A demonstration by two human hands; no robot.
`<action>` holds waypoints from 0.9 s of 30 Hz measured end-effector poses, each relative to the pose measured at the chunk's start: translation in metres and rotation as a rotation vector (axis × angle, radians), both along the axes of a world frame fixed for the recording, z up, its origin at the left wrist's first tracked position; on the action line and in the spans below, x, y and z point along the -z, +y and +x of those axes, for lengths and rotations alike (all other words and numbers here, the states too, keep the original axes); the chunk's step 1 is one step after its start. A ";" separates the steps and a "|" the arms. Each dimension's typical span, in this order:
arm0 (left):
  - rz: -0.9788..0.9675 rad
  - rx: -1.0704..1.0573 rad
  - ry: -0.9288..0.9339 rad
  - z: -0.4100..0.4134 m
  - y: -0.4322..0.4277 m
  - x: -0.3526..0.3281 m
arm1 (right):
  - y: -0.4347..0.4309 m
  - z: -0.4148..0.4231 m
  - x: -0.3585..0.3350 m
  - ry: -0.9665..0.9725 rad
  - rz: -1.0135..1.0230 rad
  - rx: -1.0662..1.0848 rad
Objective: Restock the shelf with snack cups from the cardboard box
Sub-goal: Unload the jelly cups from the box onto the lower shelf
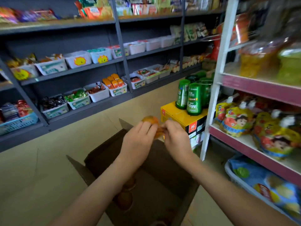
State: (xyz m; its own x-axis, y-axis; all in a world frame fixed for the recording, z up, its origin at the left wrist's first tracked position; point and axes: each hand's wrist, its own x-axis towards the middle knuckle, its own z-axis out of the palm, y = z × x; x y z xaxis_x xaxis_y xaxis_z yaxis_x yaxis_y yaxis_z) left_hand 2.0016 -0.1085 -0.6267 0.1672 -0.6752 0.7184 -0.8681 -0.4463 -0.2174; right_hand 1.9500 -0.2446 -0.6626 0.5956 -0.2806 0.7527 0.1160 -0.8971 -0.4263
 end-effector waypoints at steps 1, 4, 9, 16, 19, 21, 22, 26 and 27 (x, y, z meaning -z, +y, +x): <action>-0.041 0.039 -0.021 -0.006 -0.011 -0.010 | -0.010 -0.011 -0.012 -0.028 0.014 0.014; -0.135 0.132 -0.048 -0.034 -0.043 -0.041 | -0.043 -0.052 -0.048 -0.124 0.008 0.054; -0.354 0.277 0.191 -0.093 -0.107 -0.090 | -0.096 -0.139 -0.109 -0.208 0.070 0.060; -0.600 0.550 0.583 -0.189 -0.191 -0.163 | -0.147 -0.255 -0.183 -0.171 0.314 0.033; -0.572 0.666 0.772 -0.220 -0.231 -0.186 | -0.165 -0.294 -0.205 -0.237 0.468 0.100; -0.513 0.717 0.919 -0.234 -0.259 -0.195 | -0.182 -0.313 -0.214 -0.258 0.592 0.149; -0.495 0.740 0.991 -0.240 -0.272 -0.198 | -0.191 -0.321 -0.218 -0.270 0.653 0.171; -0.399 0.807 1.158 -0.257 -0.306 -0.199 | -0.225 -0.338 -0.224 -0.342 0.870 0.270; -0.349 0.803 1.151 -0.261 -0.312 -0.198 | -0.232 -0.339 -0.226 -0.357 0.916 0.287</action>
